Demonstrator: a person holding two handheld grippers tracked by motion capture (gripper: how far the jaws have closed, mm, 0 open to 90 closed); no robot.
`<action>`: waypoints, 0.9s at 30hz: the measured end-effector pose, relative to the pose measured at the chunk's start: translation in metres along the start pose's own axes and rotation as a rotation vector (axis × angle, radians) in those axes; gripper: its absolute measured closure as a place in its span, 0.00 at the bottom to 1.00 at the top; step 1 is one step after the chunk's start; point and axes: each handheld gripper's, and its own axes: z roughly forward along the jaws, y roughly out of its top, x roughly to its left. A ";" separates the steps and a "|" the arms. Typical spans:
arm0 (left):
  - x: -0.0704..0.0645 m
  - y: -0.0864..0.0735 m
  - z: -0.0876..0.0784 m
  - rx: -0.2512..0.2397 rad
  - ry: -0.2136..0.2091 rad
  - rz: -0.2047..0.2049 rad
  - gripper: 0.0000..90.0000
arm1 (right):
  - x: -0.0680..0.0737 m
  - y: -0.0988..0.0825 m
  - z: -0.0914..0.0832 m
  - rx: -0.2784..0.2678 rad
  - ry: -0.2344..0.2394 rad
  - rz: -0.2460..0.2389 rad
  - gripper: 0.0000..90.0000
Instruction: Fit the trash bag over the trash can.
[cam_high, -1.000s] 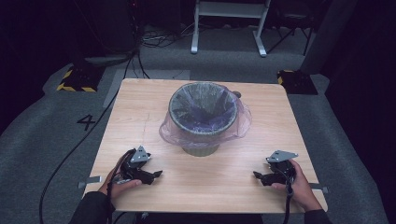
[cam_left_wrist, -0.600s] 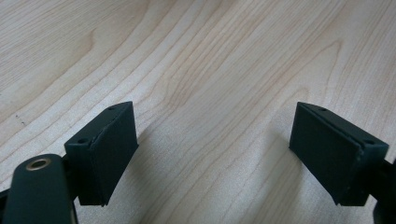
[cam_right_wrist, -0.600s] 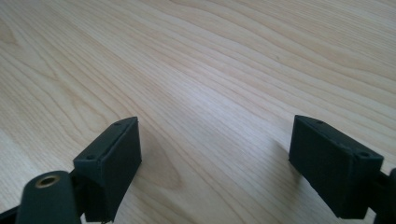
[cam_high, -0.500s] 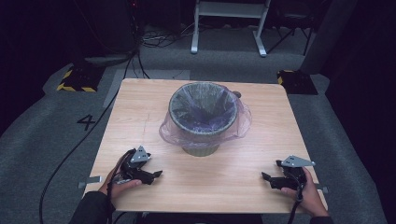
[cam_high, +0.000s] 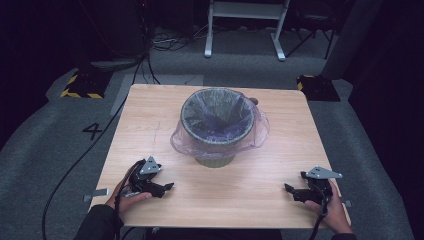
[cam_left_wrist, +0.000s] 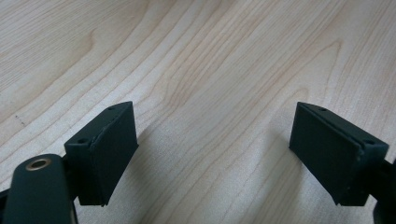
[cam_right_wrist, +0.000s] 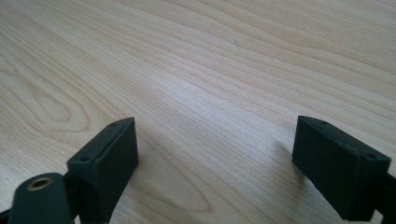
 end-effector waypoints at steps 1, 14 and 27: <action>0.000 0.000 0.000 0.000 0.000 0.001 0.16 | 0.000 0.000 0.000 0.000 -0.002 0.001 0.16; 0.001 0.000 0.000 0.001 -0.007 0.009 0.16 | 0.000 0.000 0.000 0.000 -0.002 0.002 0.16; 0.001 0.000 0.000 0.001 -0.008 0.010 0.16 | 0.000 0.000 0.000 0.000 -0.002 0.001 0.16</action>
